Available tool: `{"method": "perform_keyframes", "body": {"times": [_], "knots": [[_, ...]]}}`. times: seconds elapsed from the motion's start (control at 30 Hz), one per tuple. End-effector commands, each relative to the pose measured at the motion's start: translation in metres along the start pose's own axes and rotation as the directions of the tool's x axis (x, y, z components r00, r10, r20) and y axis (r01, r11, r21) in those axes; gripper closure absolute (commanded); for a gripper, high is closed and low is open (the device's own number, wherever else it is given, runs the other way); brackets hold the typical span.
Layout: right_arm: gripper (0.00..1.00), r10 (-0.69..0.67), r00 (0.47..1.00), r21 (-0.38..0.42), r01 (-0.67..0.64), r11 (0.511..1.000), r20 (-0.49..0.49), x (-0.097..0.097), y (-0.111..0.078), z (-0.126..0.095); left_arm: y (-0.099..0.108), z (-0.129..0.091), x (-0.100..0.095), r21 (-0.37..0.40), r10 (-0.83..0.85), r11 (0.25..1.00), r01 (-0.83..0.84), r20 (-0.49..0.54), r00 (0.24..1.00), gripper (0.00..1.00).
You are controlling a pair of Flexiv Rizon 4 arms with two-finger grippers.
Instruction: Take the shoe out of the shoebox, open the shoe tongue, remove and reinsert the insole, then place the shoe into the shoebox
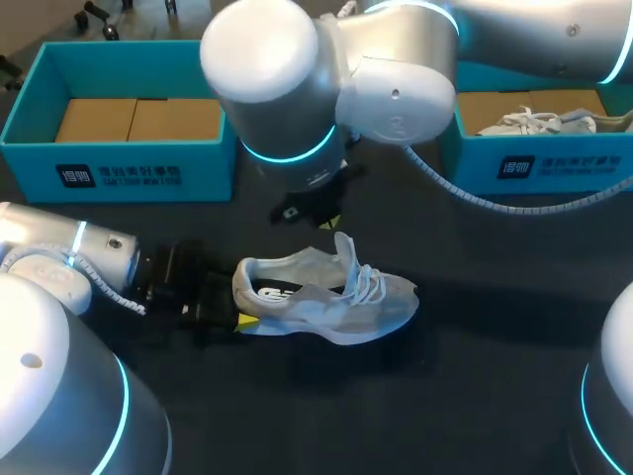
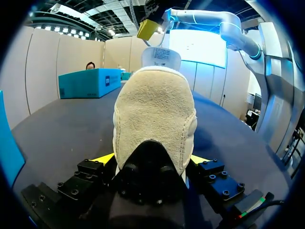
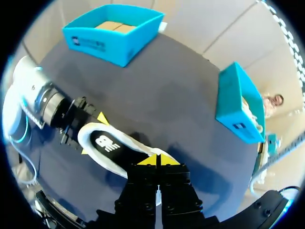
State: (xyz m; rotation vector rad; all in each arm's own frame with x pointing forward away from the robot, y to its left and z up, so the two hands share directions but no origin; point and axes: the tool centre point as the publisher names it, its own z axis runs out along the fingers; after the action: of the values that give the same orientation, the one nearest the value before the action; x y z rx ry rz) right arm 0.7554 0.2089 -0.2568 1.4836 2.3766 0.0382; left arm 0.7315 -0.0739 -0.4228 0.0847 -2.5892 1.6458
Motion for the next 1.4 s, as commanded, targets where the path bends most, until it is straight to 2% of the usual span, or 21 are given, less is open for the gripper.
{"method": "perform_keyframes", "body": {"times": [0.03,0.3,0.97,1.03,1.07,1.1,1.17,1.2,1.23,1.3,1.33,1.4], "knots": [[1.0,-0.052,0.998,-0.007,0.052,0.999,-0.022,0.008,0.007,0.006,0.002,0.0,-0.002,-0.004,-0.001,1.0,0.001,-0.002,1.0,1.0],[1.0,-0.26,0.964,-0.057,0.256,0.965,-0.065,0.029,0.017,0.009,0.002,0.0,-0.002,-0.004,-0.001,1.0,0.001,-0.002,1.0,1.0],[1.0,-0.26,0.964,-0.057,0.256,0.965,-0.065,0.029,0.017,0.009,0.002,0.0,-0.002,-0.004,-0.001,1.0,0.001,-0.002,1.0,1.0],[1.0,-0.397,0.917,-0.081,0.392,0.916,-0.048,0.031,0.023,0.008,0.002,0.0,-0.002,-0.004,-0.001,1.0,0.001,-0.002,1.0,1.0],[1.0,-0.416,0.908,-0.083,0.412,0.907,-0.038,0.032,0.021,0.005,0.002,0.0,-0.002,-0.004,-0.001,1.0,0.001,-0.002,1.0,1.0],[1.0,-0.516,0.856,-0.086,0.512,0.854,-0.032,0.033,0.024,0.003,0.002,0.0,-0.002,-0.004,-0.001,1.0,0.001,-0.002,1.0,1.0],[1.0,-0.623,0.781,-0.137,0.614,0.777,-0.03,0.037,0.026,0.0,0.002,0.0,-0.002,-0.004,-0.001,1.0,0.001,-0.002,1.0,1.0],[1.0,-0.699,0.715,-0.154,0.688,0.709,-0.026,0.04,0.028,-0.001,0.002,0.0,-0.002,-0.004,-0.001,1.0,0.001,-0.002,1.0,1.0],[1.0,-0.717,0.697,-0.158,0.704,0.692,-0.033,0.041,0.028,-0.001,0.002,0.0,-0.002,-0.004,-0.001,1.0,0.001,-0.002,1.0,1.0],[1.0,-0.808,0.588,-0.163,0.795,0.584,-0.028,0.046,0.027,-0.001,0.002,0.0,-0.002,-0.004,-0.001,1.0,0.001,-0.002,1.0,1.0],[1.0,-0.819,0.572,-0.161,0.806,0.569,-0.031,0.048,0.026,-0.001,0.002,0.0,-0.002,-0.004,-0.001,1.0,0.001,-0.002,1.0,1.0],[1.0,-0.872,0.488,-0.178,0.856,0.486,-0.033,0.053,0.023,0.002,0.002,0.0,-0.002,-0.004,-0.001,1.0,0.001,-0.002,1.0,1.0]]}}
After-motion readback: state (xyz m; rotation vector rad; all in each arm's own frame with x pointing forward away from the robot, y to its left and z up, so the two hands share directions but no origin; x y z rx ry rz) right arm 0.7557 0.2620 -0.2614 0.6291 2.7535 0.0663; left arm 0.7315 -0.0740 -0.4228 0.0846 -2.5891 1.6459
